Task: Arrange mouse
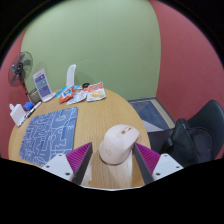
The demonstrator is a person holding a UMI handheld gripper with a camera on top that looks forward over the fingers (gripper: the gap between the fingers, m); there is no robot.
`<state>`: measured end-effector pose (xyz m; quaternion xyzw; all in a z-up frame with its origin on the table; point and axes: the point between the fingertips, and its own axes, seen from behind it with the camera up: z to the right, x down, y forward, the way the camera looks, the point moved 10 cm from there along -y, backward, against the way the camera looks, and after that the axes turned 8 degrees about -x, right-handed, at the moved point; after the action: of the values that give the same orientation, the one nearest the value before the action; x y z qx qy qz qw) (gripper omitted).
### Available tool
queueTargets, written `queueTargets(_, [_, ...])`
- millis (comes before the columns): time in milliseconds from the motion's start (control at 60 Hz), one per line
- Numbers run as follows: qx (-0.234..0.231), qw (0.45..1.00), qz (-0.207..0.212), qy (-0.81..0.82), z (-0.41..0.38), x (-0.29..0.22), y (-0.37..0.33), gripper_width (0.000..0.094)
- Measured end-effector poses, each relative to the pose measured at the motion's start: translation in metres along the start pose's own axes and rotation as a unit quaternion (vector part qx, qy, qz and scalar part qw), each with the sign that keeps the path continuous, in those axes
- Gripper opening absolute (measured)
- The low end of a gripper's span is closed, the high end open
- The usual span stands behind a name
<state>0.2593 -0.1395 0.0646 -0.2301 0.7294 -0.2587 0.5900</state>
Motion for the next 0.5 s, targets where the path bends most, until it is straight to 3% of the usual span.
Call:
queueTargets(167, [0.011, 1.0, 0.006, -0.014, 0.004, -0.021, 0.027, 0.0803])
queueTargets(233, [0.029, 0.999, 0.003, -0.034, 0.009, -0.025, 0.035, 0.0719])
queueTargets(283, [0.035, 0.998, 0.01, -0.052, 0.009, -0.028, 0.039, 0.0565])
queueTargets(500, [0.025, 0.996, 0.019, -0.083, 0.008, -0.031, 0.041, 0.0431])
